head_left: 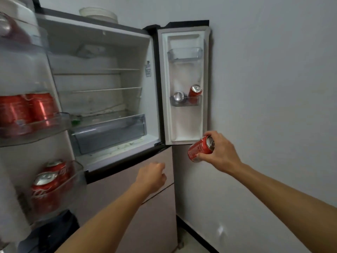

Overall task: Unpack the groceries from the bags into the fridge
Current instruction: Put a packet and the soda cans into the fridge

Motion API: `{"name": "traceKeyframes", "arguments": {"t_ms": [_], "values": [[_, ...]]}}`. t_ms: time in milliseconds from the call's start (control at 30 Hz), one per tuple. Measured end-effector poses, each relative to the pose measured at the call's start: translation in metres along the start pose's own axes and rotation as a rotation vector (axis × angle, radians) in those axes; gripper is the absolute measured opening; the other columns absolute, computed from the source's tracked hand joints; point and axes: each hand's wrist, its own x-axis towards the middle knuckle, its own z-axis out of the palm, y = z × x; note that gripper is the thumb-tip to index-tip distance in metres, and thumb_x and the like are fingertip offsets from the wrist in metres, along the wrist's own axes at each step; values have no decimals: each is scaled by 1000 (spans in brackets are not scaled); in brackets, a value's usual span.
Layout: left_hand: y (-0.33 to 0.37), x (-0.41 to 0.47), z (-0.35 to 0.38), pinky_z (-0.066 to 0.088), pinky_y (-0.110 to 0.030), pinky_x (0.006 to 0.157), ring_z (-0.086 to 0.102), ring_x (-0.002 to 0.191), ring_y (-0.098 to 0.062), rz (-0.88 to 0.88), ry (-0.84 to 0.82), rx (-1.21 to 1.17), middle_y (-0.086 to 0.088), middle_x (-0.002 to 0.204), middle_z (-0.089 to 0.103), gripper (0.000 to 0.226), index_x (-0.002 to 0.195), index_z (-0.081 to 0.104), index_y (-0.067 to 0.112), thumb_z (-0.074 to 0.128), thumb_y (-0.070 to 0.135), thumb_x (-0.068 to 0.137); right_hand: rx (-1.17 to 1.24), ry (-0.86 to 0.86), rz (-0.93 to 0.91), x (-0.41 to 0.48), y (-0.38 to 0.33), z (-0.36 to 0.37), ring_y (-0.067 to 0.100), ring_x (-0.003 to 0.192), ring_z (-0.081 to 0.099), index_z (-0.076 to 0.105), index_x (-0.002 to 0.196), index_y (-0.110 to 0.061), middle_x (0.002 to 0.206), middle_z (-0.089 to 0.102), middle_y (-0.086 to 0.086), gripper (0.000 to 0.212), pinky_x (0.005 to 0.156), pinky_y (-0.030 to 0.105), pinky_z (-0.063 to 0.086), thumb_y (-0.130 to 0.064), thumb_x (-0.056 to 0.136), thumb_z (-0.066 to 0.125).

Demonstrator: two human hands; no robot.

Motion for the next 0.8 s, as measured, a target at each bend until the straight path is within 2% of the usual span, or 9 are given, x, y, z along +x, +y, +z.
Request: {"name": "traceKeyframes", "arguments": {"t_ms": [100, 300, 400, 500, 667, 800], "values": [[6, 56, -1, 48, -35, 83, 58, 106, -23, -15, 50, 20, -2, 119, 59, 28, 117, 57, 19, 49, 30, 92, 52, 14, -34, 67, 20, 4, 18, 105, 55, 46, 128, -25, 119, 53, -1, 77, 90, 33, 54, -39, 65, 86], [6, 142, -5, 48, -34, 73, 59, 92, -24, -75, 137, -30, -2, 101, 61, 18, 102, 60, 18, 49, 26, 90, 170, 157, -98, 194, 30, 4, 15, 103, 53, 47, 127, -26, 120, 50, -1, 74, 91, 31, 50, -35, 65, 86], [1, 185, -8, 44, -31, 71, 59, 95, -24, -86, 214, -59, -2, 108, 61, 23, 111, 60, 15, 49, 27, 94, 222, 242, -109, 252, 30, -2, 13, 100, 51, 49, 126, -22, 115, 46, -4, 74, 87, 26, 48, -34, 64, 87], [-4, 229, -11, 50, -35, 80, 58, 99, -21, -87, 302, -115, -2, 117, 58, 31, 122, 55, 18, 50, 33, 96, 241, 310, -71, 307, 34, -3, 13, 99, 49, 48, 125, -20, 115, 44, -4, 77, 88, 27, 46, -33, 61, 87], [-10, 301, -24, 45, -31, 85, 52, 110, -18, -23, 458, -208, 0, 129, 47, 47, 138, 41, 19, 48, 41, 97, 203, 229, -8, 392, 47, 14, 19, 103, 50, 48, 122, -17, 122, 47, 5, 74, 85, 27, 42, -23, 61, 89], [-10, 358, -27, 43, -27, 85, 49, 116, -16, 42, 558, -297, 0, 134, 42, 59, 143, 32, 21, 50, 49, 94, 219, 65, 73, 439, 63, 34, 24, 104, 53, 47, 120, -19, 116, 51, 5, 69, 81, 33, 46, -28, 65, 88]]}}
